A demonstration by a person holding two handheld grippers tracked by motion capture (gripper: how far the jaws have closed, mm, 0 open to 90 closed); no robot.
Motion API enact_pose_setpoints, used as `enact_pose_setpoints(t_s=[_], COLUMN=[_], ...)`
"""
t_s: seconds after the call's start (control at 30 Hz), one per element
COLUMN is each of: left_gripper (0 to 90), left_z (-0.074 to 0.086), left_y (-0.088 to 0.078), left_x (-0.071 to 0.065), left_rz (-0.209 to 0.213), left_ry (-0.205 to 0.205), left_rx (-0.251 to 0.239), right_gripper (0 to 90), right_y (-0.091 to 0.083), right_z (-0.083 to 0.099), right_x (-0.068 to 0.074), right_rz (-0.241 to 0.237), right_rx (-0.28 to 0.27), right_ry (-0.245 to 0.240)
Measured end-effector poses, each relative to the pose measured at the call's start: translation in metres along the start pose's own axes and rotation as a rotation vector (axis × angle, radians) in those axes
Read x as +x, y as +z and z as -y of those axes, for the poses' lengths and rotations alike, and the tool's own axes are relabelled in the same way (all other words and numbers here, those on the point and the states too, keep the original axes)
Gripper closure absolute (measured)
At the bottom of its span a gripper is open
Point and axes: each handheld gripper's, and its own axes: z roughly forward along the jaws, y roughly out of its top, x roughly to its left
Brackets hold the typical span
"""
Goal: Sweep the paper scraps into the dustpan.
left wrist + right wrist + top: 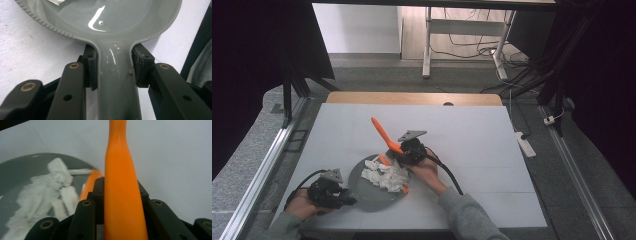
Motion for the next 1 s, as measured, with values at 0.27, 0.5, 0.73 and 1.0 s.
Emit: enact_pose_setpoints(t_s=[0.27, 0.5, 0.73, 1.0], left_gripper=[61.0, 61.0, 61.0, 61.0], left_z=[0.0, 0.0, 0.0, 0.0], left_y=[0.0, 0.0, 0.0, 0.0], left_x=[0.0, 0.0, 0.0, 0.001], left_rz=[0.004, 0.004, 0.005, 0.006], left_ry=[-0.002, -0.002, -0.003, -0.003], left_rx=[-0.002, -0.002, -0.002, -0.003], right_gripper=[70.4, 70.4, 70.4, 70.4], right_y=[-0.006, -0.042, -0.044, -0.015], right_z=[-0.01, -0.021, -0.01, 0.002], right_x=[0.027, 0.004, -0.022, -0.034], right_rz=[-0.122, -0.005, 0.069, 0.109], right_rx=[-0.034, -0.135, -0.108, -0.019], right_ry=[-0.016, 0.0, 0.062, 0.079])
